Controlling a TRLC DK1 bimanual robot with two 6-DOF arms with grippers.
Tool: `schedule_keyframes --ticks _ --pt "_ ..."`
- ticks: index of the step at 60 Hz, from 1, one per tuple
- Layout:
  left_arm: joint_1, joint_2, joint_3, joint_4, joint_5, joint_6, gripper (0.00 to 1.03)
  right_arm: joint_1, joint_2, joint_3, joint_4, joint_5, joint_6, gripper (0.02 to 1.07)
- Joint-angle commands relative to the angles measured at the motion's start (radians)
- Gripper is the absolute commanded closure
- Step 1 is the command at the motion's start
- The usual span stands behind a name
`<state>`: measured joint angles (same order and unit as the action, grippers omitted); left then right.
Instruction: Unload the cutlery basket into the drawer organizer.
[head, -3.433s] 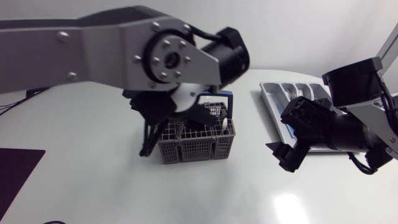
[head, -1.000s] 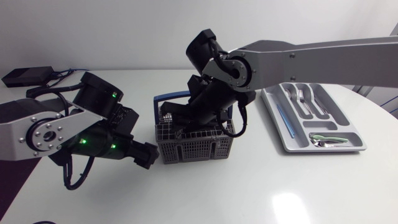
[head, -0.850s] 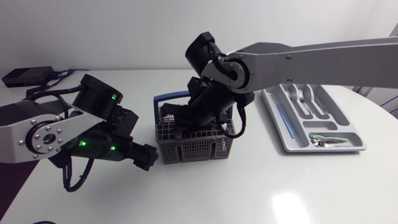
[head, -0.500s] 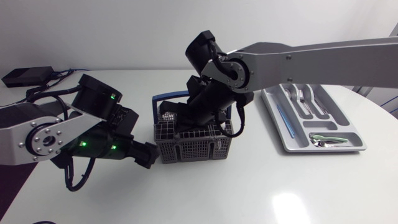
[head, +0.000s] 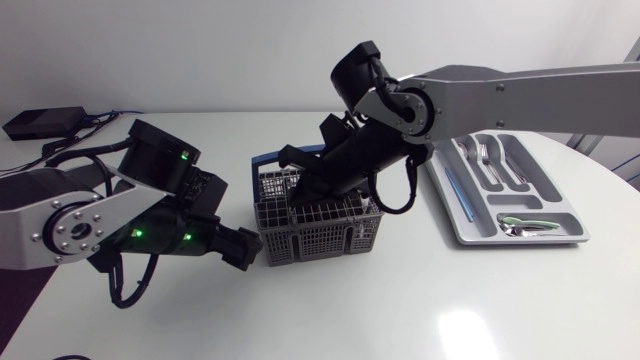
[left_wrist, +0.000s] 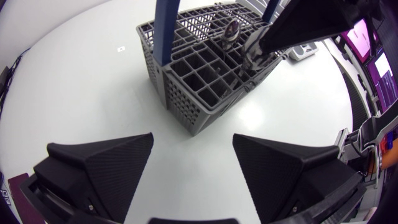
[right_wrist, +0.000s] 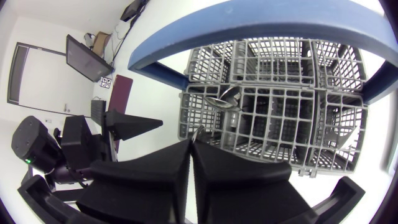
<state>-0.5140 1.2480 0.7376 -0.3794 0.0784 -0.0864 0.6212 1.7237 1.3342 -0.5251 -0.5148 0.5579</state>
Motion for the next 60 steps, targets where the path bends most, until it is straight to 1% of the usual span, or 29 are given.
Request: schedule_keyframes --ticks 1,22,33,43,51,58,60 --pt "-0.012 0.008 -0.020 0.013 0.011 -0.024 0.14 -0.015 -0.027 -0.030 0.013 -0.031 0.037 1.01" --pt "-0.040 0.025 -0.004 0.033 0.011 -0.055 0.14 -0.110 -0.050 -0.063 0.028 -0.248 0.082 1.01" --pt "-0.040 0.033 -0.003 0.040 0.011 -0.062 0.14 -0.138 -0.088 -0.067 0.030 -0.303 0.096 1.01" --pt "-0.040 0.039 0.008 0.045 0.011 -0.072 0.14 -0.152 -0.141 -0.081 0.036 -0.307 0.096 1.01" --pt "-0.040 0.045 0.016 0.045 0.008 -0.075 0.13 -0.153 -0.190 -0.092 0.042 -0.286 0.094 1.01" --pt "-0.041 0.039 0.034 0.036 0.004 -0.088 0.13 -0.155 -0.262 -0.089 0.027 -0.235 0.062 1.01" --pt "-0.044 0.036 0.043 0.025 0.003 -0.090 0.13 -0.153 -0.285 -0.081 0.000 -0.198 0.030 1.01"
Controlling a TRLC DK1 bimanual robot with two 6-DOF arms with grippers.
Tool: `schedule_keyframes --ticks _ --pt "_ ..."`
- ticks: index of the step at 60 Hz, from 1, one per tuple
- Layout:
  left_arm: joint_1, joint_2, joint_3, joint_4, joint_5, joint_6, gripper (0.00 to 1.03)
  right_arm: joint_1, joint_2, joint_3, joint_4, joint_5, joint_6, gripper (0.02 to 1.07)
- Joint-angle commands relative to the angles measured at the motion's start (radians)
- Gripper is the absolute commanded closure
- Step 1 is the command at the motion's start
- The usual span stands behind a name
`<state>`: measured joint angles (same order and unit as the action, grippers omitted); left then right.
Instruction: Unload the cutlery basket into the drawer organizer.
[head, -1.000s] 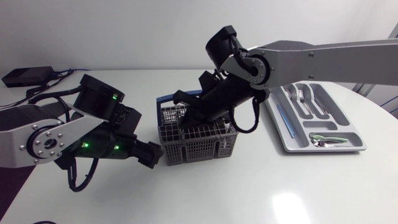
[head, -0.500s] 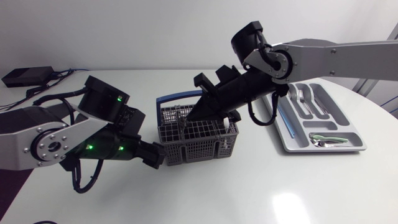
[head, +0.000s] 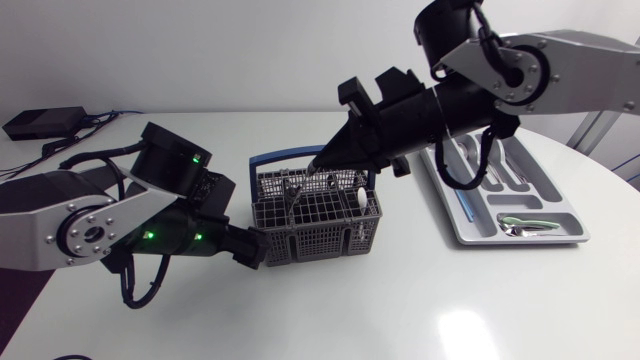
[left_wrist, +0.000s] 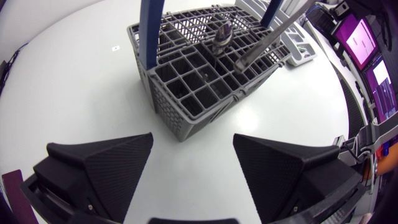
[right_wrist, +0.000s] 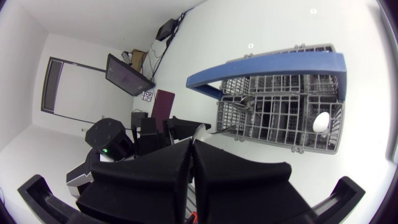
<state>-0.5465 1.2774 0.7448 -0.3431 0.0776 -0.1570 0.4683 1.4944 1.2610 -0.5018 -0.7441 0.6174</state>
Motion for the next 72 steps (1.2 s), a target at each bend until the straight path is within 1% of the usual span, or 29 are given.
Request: schedule_keyframes --ticks 1,6,9,18,22,25,28,32,37,41,49,55,60,65,68,72 --pt "-0.012 0.005 0.044 -0.020 0.004 -0.024 0.12 0.000 -0.068 0.000 -0.044 0.048 -0.050 1.01" --pt "-0.018 -0.003 0.076 -0.059 0.002 -0.041 0.12 -0.014 -0.105 0.035 -0.144 0.097 -0.125 1.01" --pt "-0.026 -0.004 0.099 -0.074 0.001 -0.052 0.12 -0.031 -0.131 0.064 -0.234 0.160 -0.200 1.01" --pt "-0.064 0.000 0.154 -0.099 0.001 -0.102 0.11 -0.122 -0.183 0.094 -0.400 0.198 -0.340 1.01" --pt "-0.104 0.019 0.194 -0.102 -0.007 -0.145 0.11 -0.189 -0.200 0.097 -0.485 0.227 -0.438 1.01" --pt "-0.122 0.031 0.211 -0.102 -0.016 -0.162 0.11 -0.227 -0.214 0.086 -0.506 0.252 -0.482 1.01" --pt "-0.147 0.050 0.234 -0.100 -0.022 -0.185 0.11 -0.280 -0.227 0.067 -0.543 0.285 -0.562 1.01" --pt "-0.181 0.076 0.268 -0.100 -0.027 -0.210 0.11 -0.346 -0.241 0.038 -0.566 0.305 -0.637 1.01" --pt "-0.210 0.111 0.311 -0.094 -0.050 -0.231 0.11 -0.418 -0.260 -0.011 -0.566 0.358 -0.743 1.01" --pt "-0.216 0.137 0.341 -0.091 -0.050 -0.242 0.11 -0.484 -0.264 -0.048 -0.566 0.379 -0.821 1.01" --pt "-0.240 0.195 0.400 -0.086 -0.050 -0.259 0.11 -0.568 -0.266 -0.100 -0.532 0.463 -0.936 1.01" --pt "-0.265 0.227 0.432 -0.079 -0.050 -0.271 0.11 -0.634 -0.257 -0.144 -0.460 0.548 -1.019 1.01" --pt "-0.277 0.255 0.452 -0.073 -0.052 -0.280 0.11 -0.688 -0.241 -0.193 -0.359 0.623 -1.091 1.01" --pt "-0.285 0.273 0.465 -0.070 -0.052 -0.283 0.11 -0.737 -0.210 -0.216 -0.307 0.649 -1.141 1.01" --pt "-0.285 0.284 0.478 -0.066 -0.052 -0.288 0.11 -0.770 -0.172 -0.244 -0.202 0.695 -1.174 1.01" --pt "-0.286 0.287 0.487 -0.065 -0.050 -0.291 0.11 -0.804 -0.122 -0.250 -0.158 0.712 -1.199 1.01"
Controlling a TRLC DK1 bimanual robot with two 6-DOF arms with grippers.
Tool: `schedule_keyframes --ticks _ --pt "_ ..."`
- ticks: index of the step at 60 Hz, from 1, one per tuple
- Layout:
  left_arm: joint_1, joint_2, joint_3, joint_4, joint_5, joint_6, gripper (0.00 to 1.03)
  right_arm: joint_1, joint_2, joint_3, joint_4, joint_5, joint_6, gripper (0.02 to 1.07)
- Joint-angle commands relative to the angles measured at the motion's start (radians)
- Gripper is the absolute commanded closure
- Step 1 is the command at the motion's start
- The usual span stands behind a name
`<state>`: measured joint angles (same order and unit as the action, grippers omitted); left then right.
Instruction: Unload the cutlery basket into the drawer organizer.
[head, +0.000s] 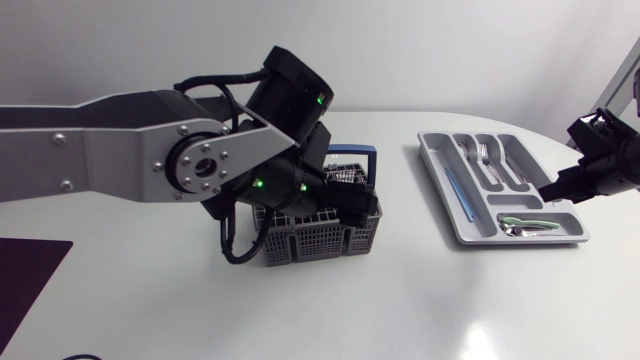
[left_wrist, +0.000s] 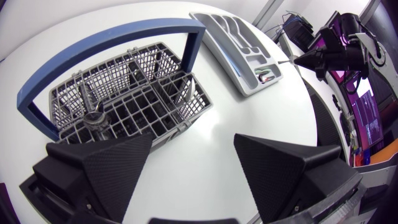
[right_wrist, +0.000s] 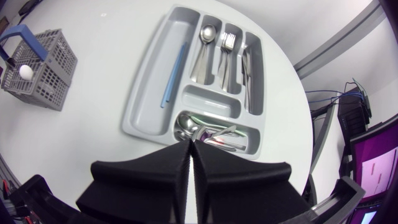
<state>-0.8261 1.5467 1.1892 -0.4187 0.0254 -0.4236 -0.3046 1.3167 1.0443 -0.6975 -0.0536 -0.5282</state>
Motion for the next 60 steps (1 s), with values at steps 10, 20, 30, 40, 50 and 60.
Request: schedule_keyframes --ticks 10,20,30,40,50,60 --pt "-0.013 0.035 0.062 0.014 0.002 -0.032 0.11 -0.071 0.154 -0.033 0.148 0.054 -0.092 1.01" --pt "-0.015 0.052 0.085 0.014 0.001 -0.024 0.11 -0.091 0.234 -0.050 0.260 0.121 -0.113 1.01" --pt "-0.022 0.085 0.119 0.003 0.001 -0.021 0.11 -0.096 0.299 -0.058 0.312 0.144 -0.098 1.01" --pt "-0.022 0.121 0.181 -0.051 0.001 -0.020 0.11 -0.085 0.302 -0.075 0.322 0.152 -0.055 1.00" --pt "-0.024 0.161 0.224 -0.075 0.001 -0.010 0.11 -0.085 0.320 -0.041 0.276 0.184 0.002 0.05" --pt "-0.025 0.197 0.233 -0.086 -0.001 0.011 0.12 -0.090 0.276 -0.040 0.208 0.112 0.016 0.06"
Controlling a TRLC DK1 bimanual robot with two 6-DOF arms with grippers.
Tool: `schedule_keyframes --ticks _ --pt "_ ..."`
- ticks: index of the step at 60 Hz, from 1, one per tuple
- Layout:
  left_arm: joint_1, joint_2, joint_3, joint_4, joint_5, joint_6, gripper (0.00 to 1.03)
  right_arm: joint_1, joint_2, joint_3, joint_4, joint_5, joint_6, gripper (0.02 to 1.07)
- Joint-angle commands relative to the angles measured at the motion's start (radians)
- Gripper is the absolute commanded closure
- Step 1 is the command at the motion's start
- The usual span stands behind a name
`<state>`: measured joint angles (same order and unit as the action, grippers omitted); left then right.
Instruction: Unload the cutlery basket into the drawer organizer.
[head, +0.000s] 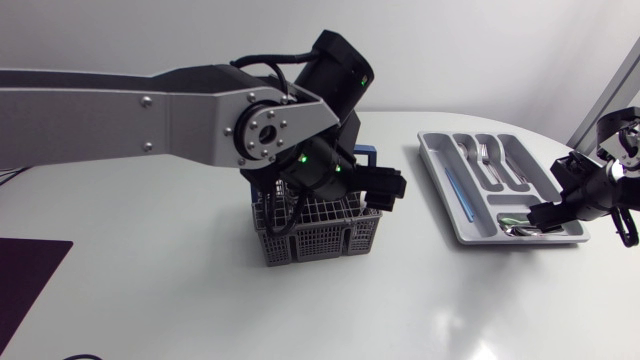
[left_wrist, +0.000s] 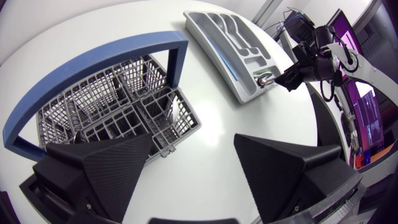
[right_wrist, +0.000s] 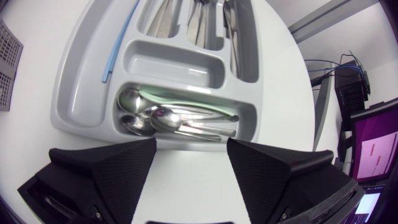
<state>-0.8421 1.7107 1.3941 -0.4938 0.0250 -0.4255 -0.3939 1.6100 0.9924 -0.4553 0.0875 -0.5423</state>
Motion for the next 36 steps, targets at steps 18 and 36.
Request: schedule_keyframes --ticks 18,36 --pt "-0.017 0.076 0.029 0.020 -0.096 0.059 0.22 0.040 -0.171 -0.031 -0.123 -0.146 0.108 0.06" --pt "-0.009 0.115 0.025 0.097 -0.105 0.085 0.48 0.153 -0.317 -0.113 -0.151 -0.193 0.191 0.06"
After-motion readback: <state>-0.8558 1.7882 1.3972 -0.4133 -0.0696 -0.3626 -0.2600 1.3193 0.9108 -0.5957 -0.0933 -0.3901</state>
